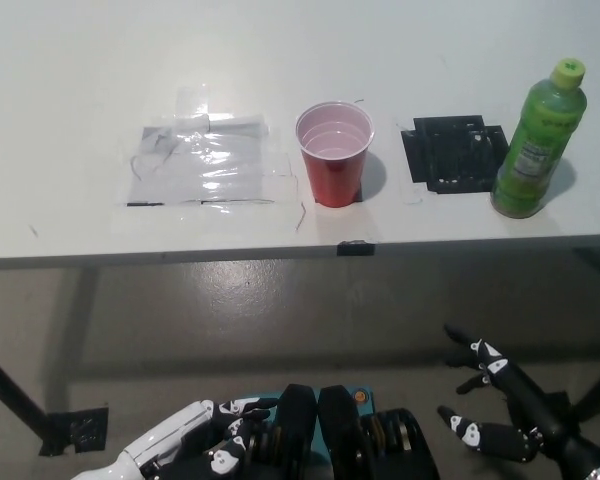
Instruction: The robot uses its right hand to pick up a bottle kept in the middle of the desk and tilt it into a cup kept next to it to pour water out
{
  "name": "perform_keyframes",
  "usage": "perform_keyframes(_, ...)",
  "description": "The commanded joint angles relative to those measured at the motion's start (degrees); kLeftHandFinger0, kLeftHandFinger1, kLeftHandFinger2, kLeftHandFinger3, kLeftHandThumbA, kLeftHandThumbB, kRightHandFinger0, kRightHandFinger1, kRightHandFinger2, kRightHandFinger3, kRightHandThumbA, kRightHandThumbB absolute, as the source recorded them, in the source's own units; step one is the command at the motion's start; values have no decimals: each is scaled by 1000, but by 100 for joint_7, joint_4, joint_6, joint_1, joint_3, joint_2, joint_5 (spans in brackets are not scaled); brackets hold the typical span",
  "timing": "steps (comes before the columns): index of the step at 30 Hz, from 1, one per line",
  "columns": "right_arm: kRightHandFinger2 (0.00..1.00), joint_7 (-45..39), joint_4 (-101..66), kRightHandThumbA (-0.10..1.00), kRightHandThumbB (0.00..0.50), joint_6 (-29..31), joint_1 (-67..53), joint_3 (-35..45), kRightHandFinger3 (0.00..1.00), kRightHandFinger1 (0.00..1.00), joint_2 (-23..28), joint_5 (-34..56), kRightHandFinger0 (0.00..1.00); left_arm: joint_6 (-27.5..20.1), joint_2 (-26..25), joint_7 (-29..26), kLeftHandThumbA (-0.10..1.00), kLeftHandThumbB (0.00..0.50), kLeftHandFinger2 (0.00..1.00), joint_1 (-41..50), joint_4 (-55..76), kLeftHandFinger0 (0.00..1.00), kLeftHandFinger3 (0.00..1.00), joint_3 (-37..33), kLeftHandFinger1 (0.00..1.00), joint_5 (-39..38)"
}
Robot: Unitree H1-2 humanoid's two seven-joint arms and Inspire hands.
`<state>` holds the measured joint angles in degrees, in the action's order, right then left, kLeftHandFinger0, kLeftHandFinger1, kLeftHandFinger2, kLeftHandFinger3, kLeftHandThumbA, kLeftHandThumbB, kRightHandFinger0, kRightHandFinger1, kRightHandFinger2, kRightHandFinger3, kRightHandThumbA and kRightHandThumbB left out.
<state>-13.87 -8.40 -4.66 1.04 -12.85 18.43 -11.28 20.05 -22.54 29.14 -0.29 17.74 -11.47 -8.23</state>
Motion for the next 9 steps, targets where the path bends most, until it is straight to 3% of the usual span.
perform_keyframes(1,1000,-141,-137,617,424,92,110,-10,1000,833,99,-41,604,-27,-98,46,402,500,1000,-8,189,1000,1000,34,1000,-83)
perform_keyframes(9,1000,-173,-172,592,419,36,115,-19,1000,830,83,-152,598,7,-86,52,393,500,1000,-12,194,1000,1000,50,1000,-133)
